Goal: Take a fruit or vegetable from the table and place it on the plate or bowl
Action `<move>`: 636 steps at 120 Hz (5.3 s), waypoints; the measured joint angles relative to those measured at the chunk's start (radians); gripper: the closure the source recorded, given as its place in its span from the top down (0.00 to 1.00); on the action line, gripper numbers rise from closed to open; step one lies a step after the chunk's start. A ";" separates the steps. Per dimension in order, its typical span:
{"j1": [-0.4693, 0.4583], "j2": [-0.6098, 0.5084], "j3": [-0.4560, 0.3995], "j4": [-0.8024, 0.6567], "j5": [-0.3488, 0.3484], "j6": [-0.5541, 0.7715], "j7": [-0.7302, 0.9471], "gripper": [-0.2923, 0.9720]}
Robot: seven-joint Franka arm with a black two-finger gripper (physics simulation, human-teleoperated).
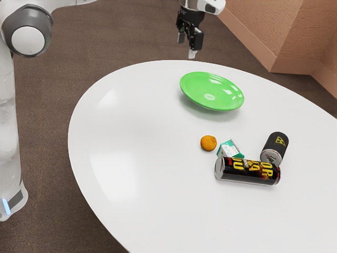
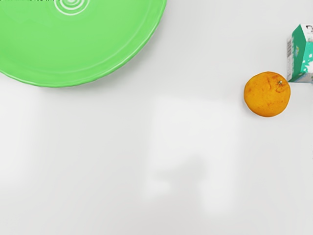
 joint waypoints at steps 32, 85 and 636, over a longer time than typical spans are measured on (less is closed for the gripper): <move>-0.046 -0.012 -0.003 0.158 -0.003 -0.050 0.013 0.77; -0.029 0.165 -0.056 0.278 -0.068 -0.136 -0.240 0.77; -0.015 0.383 -0.056 -0.017 -0.152 0.315 -2.151 0.44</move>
